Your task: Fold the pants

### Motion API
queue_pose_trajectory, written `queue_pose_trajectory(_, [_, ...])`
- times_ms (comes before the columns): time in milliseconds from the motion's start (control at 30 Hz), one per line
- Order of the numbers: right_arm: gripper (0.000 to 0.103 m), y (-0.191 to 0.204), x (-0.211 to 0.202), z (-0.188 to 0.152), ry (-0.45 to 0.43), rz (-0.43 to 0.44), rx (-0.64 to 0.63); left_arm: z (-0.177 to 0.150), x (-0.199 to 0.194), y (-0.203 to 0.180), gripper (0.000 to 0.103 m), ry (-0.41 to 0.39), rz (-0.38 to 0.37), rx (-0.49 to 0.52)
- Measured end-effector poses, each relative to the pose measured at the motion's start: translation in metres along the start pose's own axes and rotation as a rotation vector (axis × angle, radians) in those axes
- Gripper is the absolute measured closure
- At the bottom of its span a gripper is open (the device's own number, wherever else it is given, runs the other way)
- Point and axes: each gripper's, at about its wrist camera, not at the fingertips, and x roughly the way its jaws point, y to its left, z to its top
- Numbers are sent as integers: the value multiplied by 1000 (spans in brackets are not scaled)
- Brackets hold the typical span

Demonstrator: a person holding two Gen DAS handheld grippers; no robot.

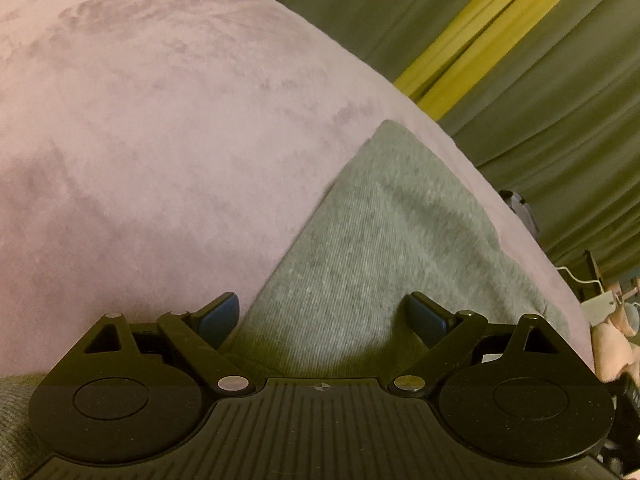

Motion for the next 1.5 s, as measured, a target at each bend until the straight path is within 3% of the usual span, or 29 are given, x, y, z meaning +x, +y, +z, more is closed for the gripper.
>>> queue_pose_trajectory(33, [17,2,2,0,-2,4,11,0,1,0,8,0,0,1])
queue_pose_trajectory(67, [43,4,3,1,-5,6,20,0,1,-1,8,-1,-1,2])
queue_pose_trajectory(100, [57,5,4,0,-9,-4,22,-1,1,-1,8,-3,-3,1])
queue_pose_trajectory(133, [59,6,5,1,-11,-9,21,-1,1,-1,8,-5,-5,-1])
queue_pose_trajectory(200, [58,4,6,-2,-21,7,15,-1,1,0,8,-10,-16,-7])
queue_pose_trajectory(367, [35,-2,15,-3,-15,55,87,-1,2,4,8,-39,-46,-53])
queue_pose_trajectory(400, [35,2,18,-3,-19,46,84,0,1,6,8,-45,-54,-69])
queue_pose_trajectory(433, [45,6,19,-4,-28,28,71,0,1,8,8,-50,-61,-84])
queue_pose_trajectory(467, [63,12,20,-6,-45,-3,44,1,0,11,8,-53,-72,-102])
queue_pose_trajectory(567, [65,29,14,-13,-86,4,2,3,-4,22,8,-61,-163,-172])
queue_pose_trajectory(700, [66,60,-10,-14,-160,110,-27,2,-15,34,8,-133,-233,-243])
queue_pose_trajectory(967, [66,99,-62,-7,-241,222,-95,2,-19,28,8,-139,-232,-207])
queue_pose_trajectory(1200, [66,90,-86,0,-302,165,-88,2,-19,28,8,-126,-225,-185])
queue_pose_trajectory(1500, [66,42,-79,0,-267,56,-15,1,-12,15,8,-108,-181,-98])
